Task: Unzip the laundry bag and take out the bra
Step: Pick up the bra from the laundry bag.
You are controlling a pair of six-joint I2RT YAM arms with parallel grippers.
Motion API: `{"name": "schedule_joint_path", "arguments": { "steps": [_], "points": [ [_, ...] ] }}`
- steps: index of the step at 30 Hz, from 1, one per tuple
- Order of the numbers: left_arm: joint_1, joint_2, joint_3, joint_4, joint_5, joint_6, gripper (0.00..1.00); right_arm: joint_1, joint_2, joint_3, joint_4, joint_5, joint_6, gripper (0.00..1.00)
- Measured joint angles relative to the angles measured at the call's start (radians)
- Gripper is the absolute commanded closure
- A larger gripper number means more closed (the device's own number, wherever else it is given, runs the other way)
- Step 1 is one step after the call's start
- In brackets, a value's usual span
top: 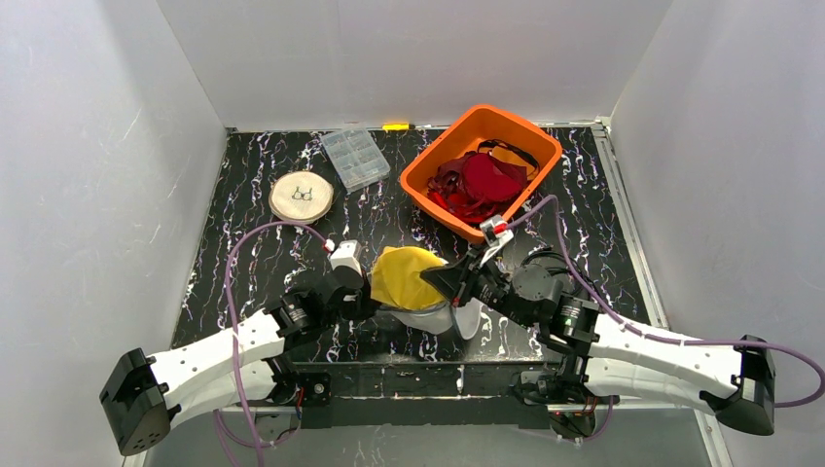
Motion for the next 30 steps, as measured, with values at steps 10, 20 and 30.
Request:
{"name": "schedule_joint_path", "arguments": {
  "steps": [10,20,30],
  "points": [
    [0.0,-0.001,-0.016,-0.039,-0.011,-0.032,1.0,-0.049,-0.086,-0.08,-0.106,0.051,0.091,0.99],
    [0.0,-0.014,-0.021,-0.184,-0.073,-0.073,1.0,-0.08,-0.196,-0.298,-0.127,0.073,0.341,0.99],
    [0.0,-0.029,0.01,-0.259,-0.097,-0.068,1.0,-0.088,-0.156,-0.325,-0.113,0.045,0.384,0.64]
  ]
}}
